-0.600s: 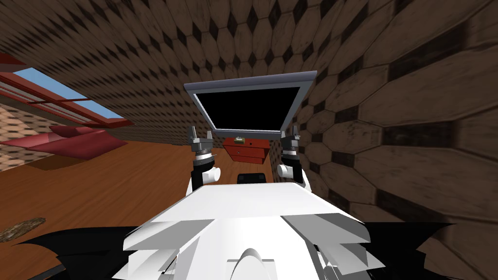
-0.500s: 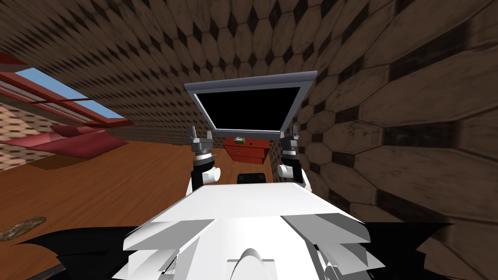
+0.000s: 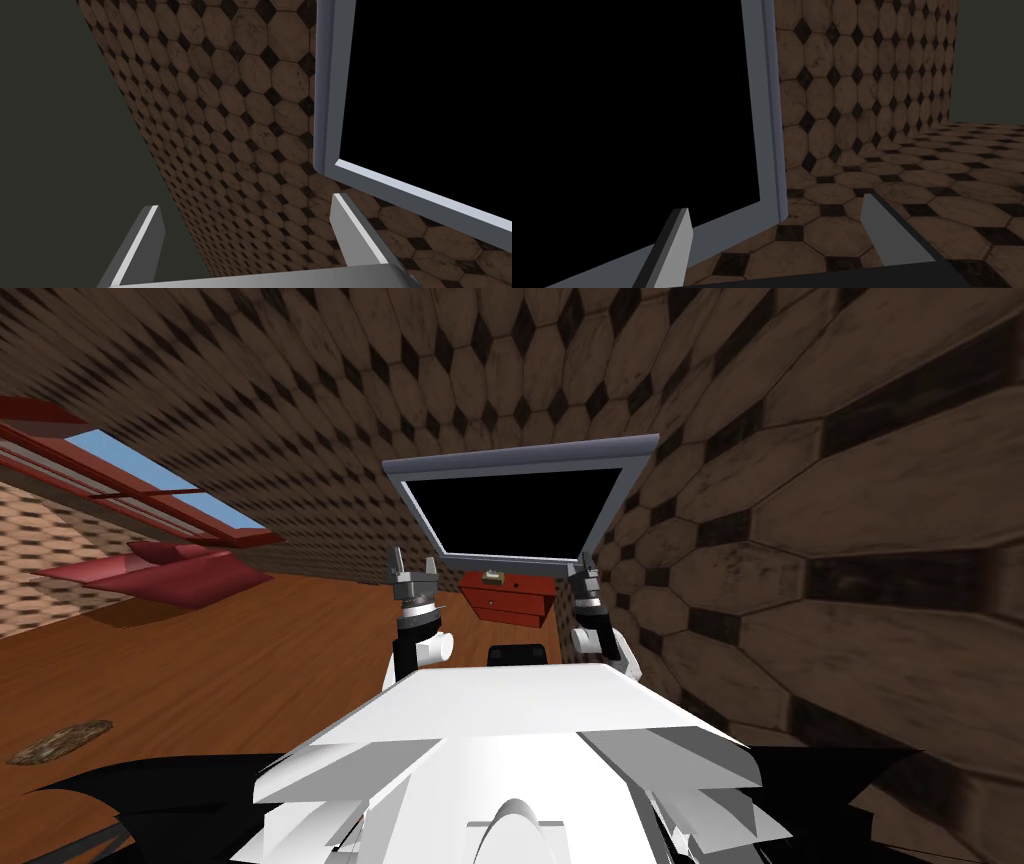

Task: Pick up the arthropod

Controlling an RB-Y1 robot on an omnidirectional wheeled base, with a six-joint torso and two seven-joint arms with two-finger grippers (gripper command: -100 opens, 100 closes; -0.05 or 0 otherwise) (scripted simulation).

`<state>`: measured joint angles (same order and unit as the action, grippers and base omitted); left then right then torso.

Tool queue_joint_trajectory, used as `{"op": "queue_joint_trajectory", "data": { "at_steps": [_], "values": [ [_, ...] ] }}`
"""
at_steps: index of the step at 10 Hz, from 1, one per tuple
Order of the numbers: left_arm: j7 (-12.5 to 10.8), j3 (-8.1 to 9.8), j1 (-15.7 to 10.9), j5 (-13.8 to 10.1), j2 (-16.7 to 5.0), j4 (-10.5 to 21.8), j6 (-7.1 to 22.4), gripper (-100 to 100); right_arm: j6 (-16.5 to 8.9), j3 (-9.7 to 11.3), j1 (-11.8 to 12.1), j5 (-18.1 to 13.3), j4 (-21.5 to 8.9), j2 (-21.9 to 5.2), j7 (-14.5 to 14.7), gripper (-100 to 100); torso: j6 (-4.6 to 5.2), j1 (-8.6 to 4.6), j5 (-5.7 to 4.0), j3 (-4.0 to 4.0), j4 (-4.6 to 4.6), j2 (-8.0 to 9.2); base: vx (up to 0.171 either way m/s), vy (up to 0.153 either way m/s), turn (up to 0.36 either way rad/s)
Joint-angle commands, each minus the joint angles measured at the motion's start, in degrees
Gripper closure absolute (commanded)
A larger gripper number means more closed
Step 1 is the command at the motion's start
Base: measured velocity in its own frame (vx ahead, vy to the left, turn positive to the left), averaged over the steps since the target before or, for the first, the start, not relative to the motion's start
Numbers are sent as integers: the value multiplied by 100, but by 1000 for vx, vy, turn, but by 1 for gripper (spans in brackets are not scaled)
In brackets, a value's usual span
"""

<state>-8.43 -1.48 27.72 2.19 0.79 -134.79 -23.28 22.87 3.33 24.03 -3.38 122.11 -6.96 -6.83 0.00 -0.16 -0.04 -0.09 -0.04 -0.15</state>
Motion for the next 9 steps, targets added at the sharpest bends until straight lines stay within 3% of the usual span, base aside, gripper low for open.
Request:
{"op": "queue_joint_trajectory", "data": {
  "at_steps": [1, 9],
  "values": [
    [0, 0, 0, 0, 0, 0, 0, 0, 30, 80, -80, -113, -217, -161, 4, -100, 0, 0, 0, 0, 0, 0, 26, -31, 41],
    [0, 0, 0, 0, 0, 0, 0, 0, 95, 848, -697, -1148, -1743, -1178, -56, -100, -1, -8, -2, -9, -3, -16, 56, -62, 98]
  ]
}}
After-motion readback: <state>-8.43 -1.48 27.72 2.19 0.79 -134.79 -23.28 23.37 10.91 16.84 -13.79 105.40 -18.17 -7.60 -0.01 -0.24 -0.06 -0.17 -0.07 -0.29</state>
